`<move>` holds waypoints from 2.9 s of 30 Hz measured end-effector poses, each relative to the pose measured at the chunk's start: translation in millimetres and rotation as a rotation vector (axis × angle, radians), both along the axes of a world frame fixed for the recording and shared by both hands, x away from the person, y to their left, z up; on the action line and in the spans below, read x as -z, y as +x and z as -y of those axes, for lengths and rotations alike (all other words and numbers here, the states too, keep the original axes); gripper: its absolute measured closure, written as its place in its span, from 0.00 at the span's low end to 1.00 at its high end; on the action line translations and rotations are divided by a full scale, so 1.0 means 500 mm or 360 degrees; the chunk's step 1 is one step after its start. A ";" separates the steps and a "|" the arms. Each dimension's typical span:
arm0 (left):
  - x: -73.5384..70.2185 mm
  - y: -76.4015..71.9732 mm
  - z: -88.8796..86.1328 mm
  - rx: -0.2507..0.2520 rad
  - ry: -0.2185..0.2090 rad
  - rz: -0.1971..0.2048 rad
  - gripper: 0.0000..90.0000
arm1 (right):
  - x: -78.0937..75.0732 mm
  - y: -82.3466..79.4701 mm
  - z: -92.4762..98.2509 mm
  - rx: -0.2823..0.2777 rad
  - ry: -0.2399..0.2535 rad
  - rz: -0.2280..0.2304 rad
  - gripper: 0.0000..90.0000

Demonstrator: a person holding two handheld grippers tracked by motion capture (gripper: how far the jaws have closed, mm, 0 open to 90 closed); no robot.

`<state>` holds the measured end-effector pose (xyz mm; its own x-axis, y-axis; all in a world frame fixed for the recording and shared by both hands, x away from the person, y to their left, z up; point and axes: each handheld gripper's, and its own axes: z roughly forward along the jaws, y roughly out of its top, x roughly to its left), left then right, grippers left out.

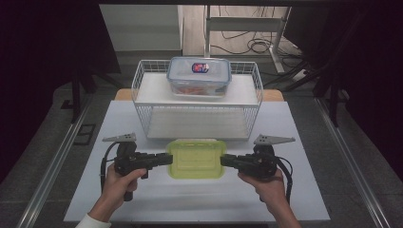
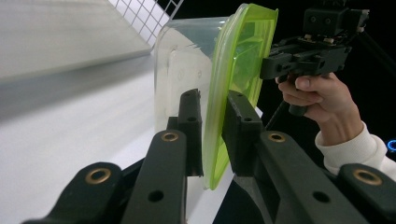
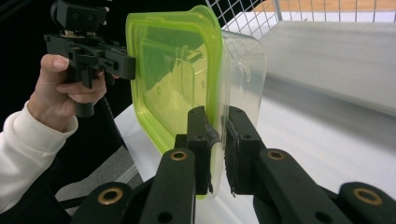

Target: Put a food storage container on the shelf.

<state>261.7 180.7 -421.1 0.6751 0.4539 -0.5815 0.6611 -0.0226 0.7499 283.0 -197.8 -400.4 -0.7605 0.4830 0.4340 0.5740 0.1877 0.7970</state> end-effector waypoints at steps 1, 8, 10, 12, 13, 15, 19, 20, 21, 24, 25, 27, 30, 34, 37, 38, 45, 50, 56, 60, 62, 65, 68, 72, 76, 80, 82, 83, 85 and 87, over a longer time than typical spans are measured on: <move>-0.005 0.002 0.000 0.0001 0.0001 0.0009 0.88 | -0.001 0.000 0.000 0.0001 -0.0001 0.0006 0.90; -0.027 0.012 0.000 0.0005 -0.0005 0.0046 0.88 | -0.026 0.005 0.000 0.0008 0.0001 0.0061 0.90; -0.038 0.017 -0.002 -0.0003 -0.0005 0.0057 0.88 | -0.038 0.012 -0.001 0.0014 0.0021 0.0081 0.90; -0.050 0.020 -0.004 -0.0004 -0.0014 0.0070 0.88 | -0.050 0.013 -0.003 0.0017 0.0032 0.0103 0.90; -0.060 0.022 -0.007 -0.0004 -0.0018 0.0082 0.88 | -0.050 0.013 -0.003 0.0017 0.0032 0.0103 0.90; -0.088 0.029 -0.011 -0.0004 -0.0017 0.0120 0.88 | -0.078 0.019 -0.008 0.0009 0.0039 0.0151 0.90; -0.124 0.037 -0.014 0.0000 -0.0014 0.0172 0.88 | -0.105 0.026 -0.010 0.0004 0.0043 0.0197 0.90; -0.139 0.041 -0.014 0.0003 -0.0014 0.0190 0.88 | -0.131 0.030 -0.011 0.0004 0.0042 0.0238 0.90; -0.139 0.041 -0.014 0.0003 -0.0014 0.0190 0.88 | -0.138 0.031 -0.011 0.0005 0.0042 0.0251 0.90; -0.174 0.053 -0.014 -0.0001 -0.0008 0.0226 0.88 | -0.164 0.038 -0.011 0.0011 0.0041 0.0286 0.90; -0.181 0.057 -0.014 -0.0003 -0.0012 0.0232 0.88 | -0.171 0.042 -0.012 0.0013 0.0042 0.0291 0.90; -0.194 0.066 -0.014 -0.0001 -0.0019 0.0241 0.88 | -0.184 0.050 -0.012 0.0017 0.0050 0.0302 0.90; -0.209 0.080 -0.016 0.0001 -0.0035 0.0252 0.88 | -0.200 0.062 -0.011 0.0016 0.0073 0.0306 0.90; -0.229 0.093 -0.019 -0.0006 -0.0044 0.0268 0.88 | -0.225 0.081 -0.014 0.0018 0.0079 0.0327 0.90; -0.242 0.101 -0.023 -0.0011 -0.0045 0.0285 0.88 | -0.242 0.091 -0.018 0.0011 0.0070 0.0343 0.90; -0.242 0.101 -0.023 -0.0011 -0.0045 0.0285 0.88 | -0.246 0.093 -0.020 0.0012 0.0067 0.0346 0.90; -0.275 0.136 -0.028 -0.0024 -0.0062 0.0334 0.88 | -0.282 0.123 -0.026 0.0017 0.0064 0.0389 0.90; -0.301 0.170 -0.027 -0.0027 -0.0044 0.0351 0.89 | -0.303 0.153 -0.025 0.0031 0.0066 0.0390 0.90; -0.323 0.220 -0.026 -0.0015 -0.0040 0.0343 0.89 | -0.323 0.204 -0.023 0.0055 0.0099 0.0367 0.90; -0.332 0.256 -0.027 -0.0010 -0.0057 0.0334 0.89 | -0.332 0.231 -0.022 0.0061 0.0121 0.0355 0.90; -0.334 0.282 -0.030 -0.0010 -0.0071 0.0309 0.89 | -0.338 0.256 -0.025 0.0069 0.0118 0.0333 0.90; -0.331 0.320 -0.038 0.0000 -0.0088 0.0275 0.89 | -0.340 0.292 -0.031 0.0081 0.0114 0.0297 0.90; -0.328 0.345 -0.041 -0.0003 -0.0084 0.0254 0.89 | -0.338 0.312 -0.035 0.0088 0.0119 0.0281 0.90; -0.318 0.398 -0.045 -0.0029 -0.0079 0.0185 0.89 | -0.325 0.356 -0.041 0.0126 0.0132 0.0211 0.90; -0.300 0.431 -0.045 -0.0075 -0.0074 0.0107 0.90 | -0.306 0.394 -0.047 0.0159 0.0133 0.0121 0.90; -0.286 0.452 -0.047 -0.0095 -0.0094 0.0054 0.90 | -0.283 0.424 -0.049 0.0191 0.0171 0.0012 0.90; -0.286 0.457 -0.048 -0.0122 -0.0117 0.0033 0.90 | -0.279 0.431 -0.049 0.0194 0.0199 -0.0008 0.90; -0.285 0.459 -0.048 -0.0126 -0.0132 0.0014 0.90 | -0.277 0.436 -0.048 0.0197 0.0217 -0.0033 0.90; -0.281 0.467 -0.050 -0.0150 -0.0190 -0.0073 0.90 | -0.276 0.443 -0.048 0.0224 0.0250 -0.0100 0.89; -0.278 0.475 -0.050 -0.0184 -0.0234 -0.0157 0.89 | -0.277 0.449 -0.050 0.0253 0.0256 -0.0149 0.88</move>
